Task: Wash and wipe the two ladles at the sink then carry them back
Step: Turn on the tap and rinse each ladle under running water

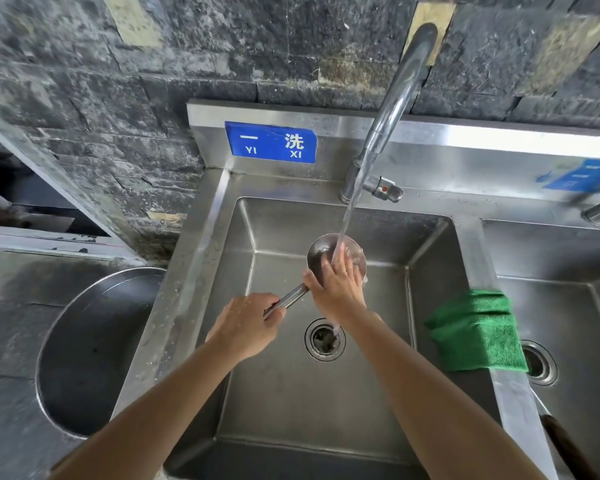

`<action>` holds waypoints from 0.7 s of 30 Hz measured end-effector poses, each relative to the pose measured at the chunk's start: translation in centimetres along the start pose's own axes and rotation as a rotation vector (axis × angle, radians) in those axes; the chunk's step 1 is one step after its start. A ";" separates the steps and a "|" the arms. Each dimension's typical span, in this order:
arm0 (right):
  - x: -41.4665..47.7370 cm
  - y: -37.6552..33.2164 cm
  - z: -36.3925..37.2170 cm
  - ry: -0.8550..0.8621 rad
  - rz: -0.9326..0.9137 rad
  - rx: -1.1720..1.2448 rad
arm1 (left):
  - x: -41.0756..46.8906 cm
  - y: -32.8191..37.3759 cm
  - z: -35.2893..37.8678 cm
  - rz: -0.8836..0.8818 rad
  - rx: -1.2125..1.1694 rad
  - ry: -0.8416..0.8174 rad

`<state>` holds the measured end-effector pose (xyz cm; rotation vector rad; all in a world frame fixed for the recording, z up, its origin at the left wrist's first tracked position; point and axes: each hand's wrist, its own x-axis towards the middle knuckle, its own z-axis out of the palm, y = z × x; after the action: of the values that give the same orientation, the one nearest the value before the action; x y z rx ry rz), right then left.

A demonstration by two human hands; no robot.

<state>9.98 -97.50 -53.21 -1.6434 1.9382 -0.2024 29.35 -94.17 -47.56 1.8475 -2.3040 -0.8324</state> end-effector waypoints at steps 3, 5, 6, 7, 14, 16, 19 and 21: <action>-0.2 -0.5 0.2 -0.099 0.074 0.226 | 0.0 0.3 0.1 -0.023 0.058 0.015; -0.2 -1.1 0.0 -0.066 0.210 0.508 | -0.2 0.2 0.2 -0.024 0.142 0.056; -0.1 -1.3 -0.2 -0.024 0.289 0.679 | -0.3 0.3 0.2 -0.012 0.188 0.081; 0.2 -1.3 -0.3 0.022 0.368 0.834 | -0.4 0.5 0.1 0.003 0.224 0.103; 0.0 -0.2 -1.5 0.059 0.448 1.766 | 1.4 2.1 -0.9 0.015 0.315 0.132; -0.3 -0.4 -1.4 0.021 0.431 1.971 | 2.2 2.8 -1.0 -0.013 0.334 0.091; -0.6 -1.1 -0.7 0.022 0.432 2.083 | 3.2 3.9 -0.6 0.002 0.361 0.027; -1.1 -1.4 -0.9 0.019 0.434 2.112 | 3.4 4.0 -0.1 -0.006 0.313 0.041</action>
<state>10.78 -96.99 -51.50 0.2013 0.8764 -1.3855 24.95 -96.80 -46.63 1.9629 -2.5224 -0.4476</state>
